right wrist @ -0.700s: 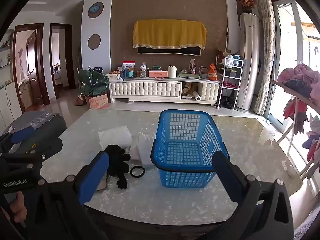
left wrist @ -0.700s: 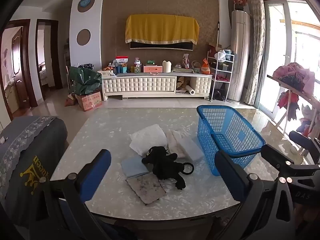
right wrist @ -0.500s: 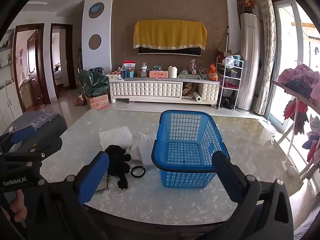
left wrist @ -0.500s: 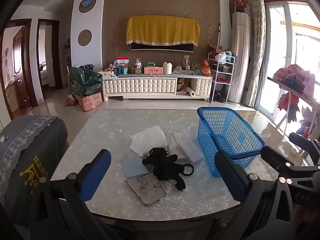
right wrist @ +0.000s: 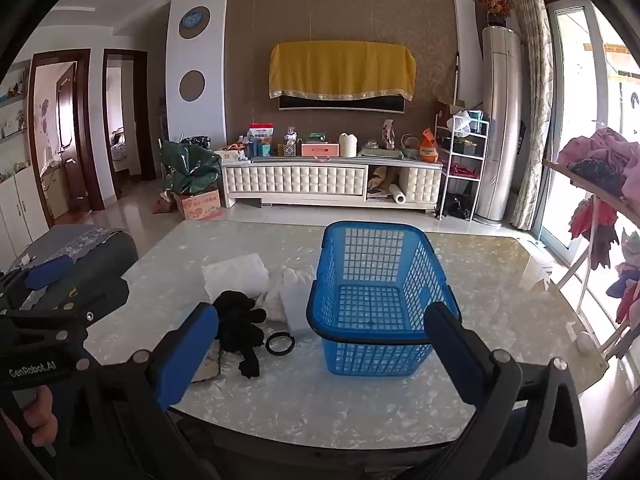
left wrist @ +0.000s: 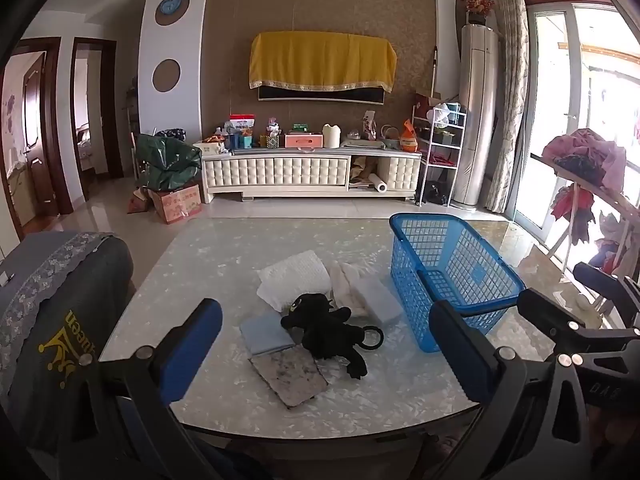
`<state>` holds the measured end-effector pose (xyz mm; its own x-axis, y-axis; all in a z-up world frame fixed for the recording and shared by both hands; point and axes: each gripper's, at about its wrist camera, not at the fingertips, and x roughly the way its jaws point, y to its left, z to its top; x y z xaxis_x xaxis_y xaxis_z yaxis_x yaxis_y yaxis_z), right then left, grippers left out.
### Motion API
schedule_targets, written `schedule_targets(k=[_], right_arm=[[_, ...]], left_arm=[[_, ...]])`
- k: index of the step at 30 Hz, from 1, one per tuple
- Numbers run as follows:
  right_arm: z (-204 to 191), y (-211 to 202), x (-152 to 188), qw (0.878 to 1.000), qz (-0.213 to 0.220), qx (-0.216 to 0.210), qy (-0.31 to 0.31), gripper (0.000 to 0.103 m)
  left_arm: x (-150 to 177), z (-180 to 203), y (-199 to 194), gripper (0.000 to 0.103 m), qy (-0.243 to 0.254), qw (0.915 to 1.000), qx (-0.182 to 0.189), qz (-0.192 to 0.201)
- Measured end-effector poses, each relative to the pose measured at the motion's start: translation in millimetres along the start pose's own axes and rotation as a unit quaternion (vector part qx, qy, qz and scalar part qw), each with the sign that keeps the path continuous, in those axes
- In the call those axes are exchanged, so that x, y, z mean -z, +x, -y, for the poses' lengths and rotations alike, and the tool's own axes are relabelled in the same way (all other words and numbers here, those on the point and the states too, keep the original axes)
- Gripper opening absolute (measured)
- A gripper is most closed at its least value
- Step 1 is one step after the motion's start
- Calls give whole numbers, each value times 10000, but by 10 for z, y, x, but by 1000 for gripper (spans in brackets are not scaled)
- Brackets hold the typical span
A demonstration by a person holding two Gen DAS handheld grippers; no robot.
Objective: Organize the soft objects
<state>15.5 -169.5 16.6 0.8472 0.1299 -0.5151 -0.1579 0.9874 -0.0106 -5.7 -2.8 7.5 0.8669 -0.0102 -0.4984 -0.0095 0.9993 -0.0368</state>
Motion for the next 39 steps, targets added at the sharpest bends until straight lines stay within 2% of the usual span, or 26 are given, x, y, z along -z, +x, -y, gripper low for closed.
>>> schedule_targets(k=[39], right_arm=[[-28, -37, 48, 10000, 6, -9, -9, 103]], left_arm=[[59, 10, -56, 103, 18, 10000, -8, 9]])
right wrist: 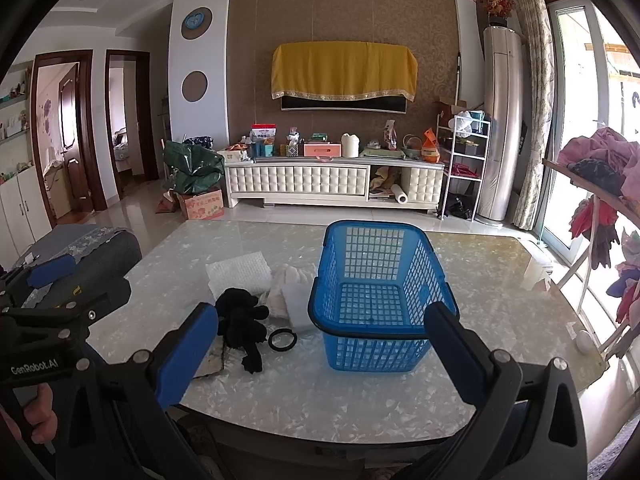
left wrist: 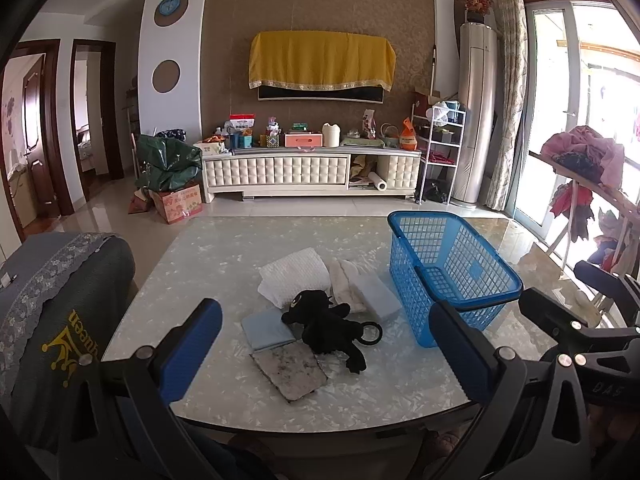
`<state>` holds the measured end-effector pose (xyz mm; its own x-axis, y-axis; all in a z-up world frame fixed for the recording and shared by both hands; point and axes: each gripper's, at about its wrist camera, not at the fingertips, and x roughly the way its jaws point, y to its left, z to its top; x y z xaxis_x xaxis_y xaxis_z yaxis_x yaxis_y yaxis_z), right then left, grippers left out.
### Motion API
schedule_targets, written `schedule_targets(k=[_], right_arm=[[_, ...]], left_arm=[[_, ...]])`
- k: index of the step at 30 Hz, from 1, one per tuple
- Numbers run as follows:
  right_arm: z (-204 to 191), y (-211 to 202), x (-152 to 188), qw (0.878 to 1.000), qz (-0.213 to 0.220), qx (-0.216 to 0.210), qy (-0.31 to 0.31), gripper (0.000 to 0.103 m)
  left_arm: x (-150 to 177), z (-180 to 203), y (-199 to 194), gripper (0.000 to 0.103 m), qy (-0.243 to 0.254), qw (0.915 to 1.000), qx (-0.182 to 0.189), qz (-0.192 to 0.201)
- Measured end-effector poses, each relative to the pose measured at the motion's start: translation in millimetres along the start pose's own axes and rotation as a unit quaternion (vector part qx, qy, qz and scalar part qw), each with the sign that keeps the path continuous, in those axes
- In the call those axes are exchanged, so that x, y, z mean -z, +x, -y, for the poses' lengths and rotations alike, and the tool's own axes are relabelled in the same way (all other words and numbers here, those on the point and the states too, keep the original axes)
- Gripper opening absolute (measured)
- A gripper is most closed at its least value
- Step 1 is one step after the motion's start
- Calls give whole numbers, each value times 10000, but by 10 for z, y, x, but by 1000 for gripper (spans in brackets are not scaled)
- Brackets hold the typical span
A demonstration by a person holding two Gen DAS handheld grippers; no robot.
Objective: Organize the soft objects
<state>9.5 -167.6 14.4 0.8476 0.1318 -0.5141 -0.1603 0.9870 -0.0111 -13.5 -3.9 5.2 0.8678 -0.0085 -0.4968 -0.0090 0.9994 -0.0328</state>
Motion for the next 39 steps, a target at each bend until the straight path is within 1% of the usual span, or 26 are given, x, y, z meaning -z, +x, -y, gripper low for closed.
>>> schedule_targets(k=[26, 34, 37, 39], right_arm=[[-4, -28, 19, 10000, -42, -35, 25, 103], [-4, -60, 1, 10000, -11, 10, -18, 103], [14, -61, -46, 10000, 11, 89, -36, 103], [27, -56, -81, 9998, 55, 174, -77, 103]], left_arm=[[1, 19, -59, 103, -18, 10000, 73, 45], [5, 24, -76, 103, -3, 10000, 43, 66], [-36, 1, -62, 103, -25, 9999, 103, 4], [-87, -20, -60, 103, -25, 10000, 76, -11]])
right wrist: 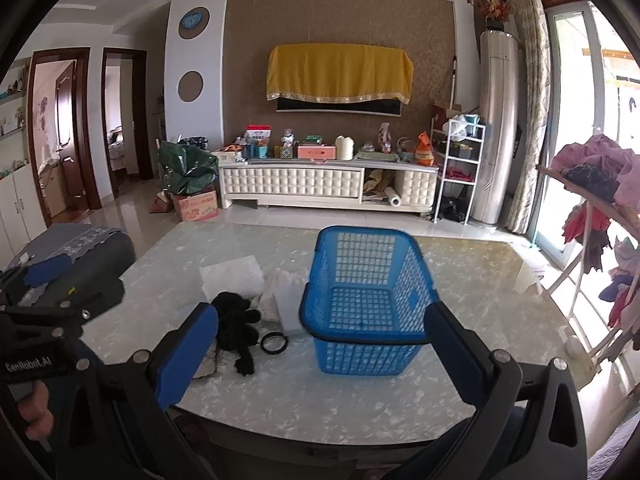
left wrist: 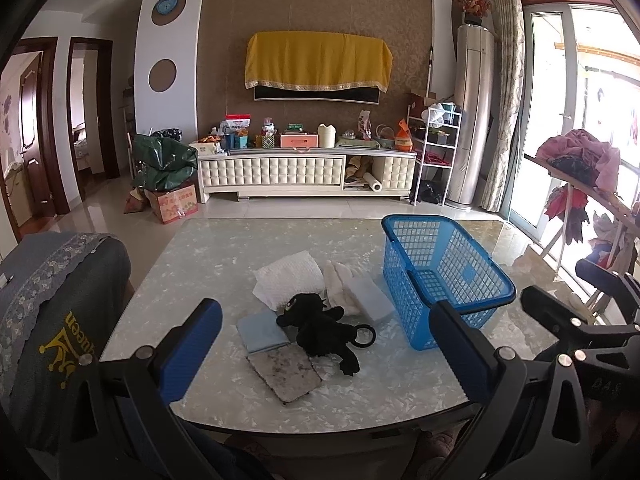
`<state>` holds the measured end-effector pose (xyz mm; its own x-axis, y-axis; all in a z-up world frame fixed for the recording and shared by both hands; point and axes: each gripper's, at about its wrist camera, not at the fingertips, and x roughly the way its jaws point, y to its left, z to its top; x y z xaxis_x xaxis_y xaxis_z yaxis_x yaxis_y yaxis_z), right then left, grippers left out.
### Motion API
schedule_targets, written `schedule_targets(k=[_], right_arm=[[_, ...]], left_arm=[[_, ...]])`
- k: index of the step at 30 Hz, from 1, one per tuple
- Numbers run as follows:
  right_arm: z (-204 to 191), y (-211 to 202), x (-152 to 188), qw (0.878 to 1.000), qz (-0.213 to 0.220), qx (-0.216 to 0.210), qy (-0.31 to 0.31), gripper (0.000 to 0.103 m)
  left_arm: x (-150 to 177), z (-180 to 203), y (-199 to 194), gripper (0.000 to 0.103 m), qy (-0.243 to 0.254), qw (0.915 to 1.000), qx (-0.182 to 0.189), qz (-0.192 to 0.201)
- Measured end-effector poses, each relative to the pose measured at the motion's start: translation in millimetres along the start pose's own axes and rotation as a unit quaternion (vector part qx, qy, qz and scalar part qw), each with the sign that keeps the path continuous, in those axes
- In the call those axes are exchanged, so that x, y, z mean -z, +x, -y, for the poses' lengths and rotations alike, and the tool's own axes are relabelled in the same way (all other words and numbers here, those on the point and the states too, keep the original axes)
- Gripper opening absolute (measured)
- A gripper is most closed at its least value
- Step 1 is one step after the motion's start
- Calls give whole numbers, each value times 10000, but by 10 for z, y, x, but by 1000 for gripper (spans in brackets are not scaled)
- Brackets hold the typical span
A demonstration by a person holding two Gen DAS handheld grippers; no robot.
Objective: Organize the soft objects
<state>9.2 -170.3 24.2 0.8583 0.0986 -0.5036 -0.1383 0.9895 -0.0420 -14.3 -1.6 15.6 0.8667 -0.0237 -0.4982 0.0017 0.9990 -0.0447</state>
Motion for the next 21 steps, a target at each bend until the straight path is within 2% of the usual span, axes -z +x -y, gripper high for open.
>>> schedule_targets(k=[3, 8, 13, 18, 21], right_arm=[[34, 24, -52, 10000, 14, -53, -18, 103], [160, 160, -180, 9998, -159, -100, 75, 103], [213, 340, -347, 9995, -251, -175, -9, 103], [89, 578, -476, 9979, -467, -345, -289, 103], [-24, 749, -493, 9956, -699, -496, -392, 103]], left_arm=[[-113, -53, 1, 103, -34, 10000, -91, 7], [-305, -138, 74, 103, 228, 9995, -207, -114], [-460, -275, 253, 103, 412, 9979, -201, -457], [-578, -415, 513, 103, 346, 9957, 53, -860], [-639, -484, 692, 103, 442, 9932, -45, -1080]])
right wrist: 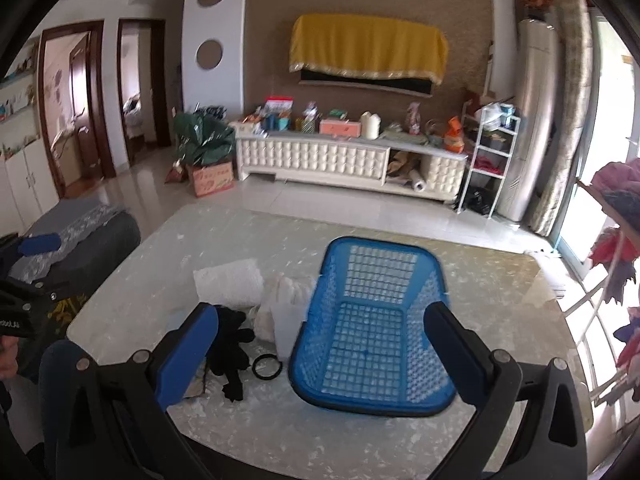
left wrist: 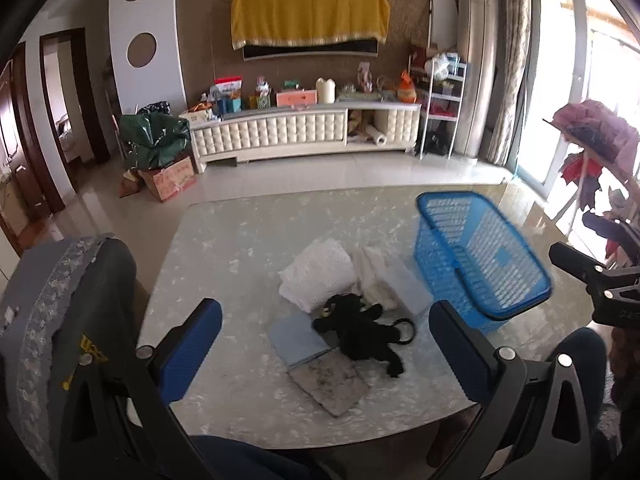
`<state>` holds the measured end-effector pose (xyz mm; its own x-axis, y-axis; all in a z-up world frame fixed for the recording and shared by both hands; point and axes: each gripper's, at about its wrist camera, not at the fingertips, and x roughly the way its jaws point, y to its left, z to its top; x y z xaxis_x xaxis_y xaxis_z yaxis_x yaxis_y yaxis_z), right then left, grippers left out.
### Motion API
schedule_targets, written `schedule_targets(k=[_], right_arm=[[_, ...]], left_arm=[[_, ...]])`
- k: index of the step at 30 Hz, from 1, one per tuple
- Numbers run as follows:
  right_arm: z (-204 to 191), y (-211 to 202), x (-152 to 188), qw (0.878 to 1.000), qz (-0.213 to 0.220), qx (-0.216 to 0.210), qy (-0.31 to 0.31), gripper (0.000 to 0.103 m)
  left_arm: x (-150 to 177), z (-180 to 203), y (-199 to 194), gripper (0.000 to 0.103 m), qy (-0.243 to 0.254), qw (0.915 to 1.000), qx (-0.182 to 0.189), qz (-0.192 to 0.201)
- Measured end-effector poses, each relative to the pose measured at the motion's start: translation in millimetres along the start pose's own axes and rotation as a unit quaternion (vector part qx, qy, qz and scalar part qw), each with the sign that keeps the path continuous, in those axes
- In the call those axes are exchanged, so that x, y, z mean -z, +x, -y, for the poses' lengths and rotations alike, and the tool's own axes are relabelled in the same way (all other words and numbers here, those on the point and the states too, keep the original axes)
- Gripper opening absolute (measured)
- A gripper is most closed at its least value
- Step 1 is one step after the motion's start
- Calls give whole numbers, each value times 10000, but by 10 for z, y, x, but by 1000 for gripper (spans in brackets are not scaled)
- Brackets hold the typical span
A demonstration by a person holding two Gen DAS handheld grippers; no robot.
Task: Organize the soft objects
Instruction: 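Move the right tool down to the black plush toy and close on it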
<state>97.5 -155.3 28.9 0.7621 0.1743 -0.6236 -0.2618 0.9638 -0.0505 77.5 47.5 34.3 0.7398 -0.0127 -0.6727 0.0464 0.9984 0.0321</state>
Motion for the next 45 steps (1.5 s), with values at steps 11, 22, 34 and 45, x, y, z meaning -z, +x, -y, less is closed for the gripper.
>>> schedule_targets(k=[11, 22, 34, 45], right_arm=[[-296, 550, -144, 9947, -797, -644, -82, 103], [-571, 1078, -88, 9819, -1615, -964, -241, 103], [-783, 1448, 2, 9705, -2107, -1022, -571, 92], [-877, 1719, 206, 9562, -2655, -1034, -670, 90]], left_arm=[[-26, -328, 481, 103, 220, 9976, 38, -653], [309, -716, 1028, 103, -168, 9895, 247, -1414], [684, -782, 1507, 91, -301, 9755, 696, -2066], [1017, -673, 1944, 81, -348, 9569, 1144, -2645]])
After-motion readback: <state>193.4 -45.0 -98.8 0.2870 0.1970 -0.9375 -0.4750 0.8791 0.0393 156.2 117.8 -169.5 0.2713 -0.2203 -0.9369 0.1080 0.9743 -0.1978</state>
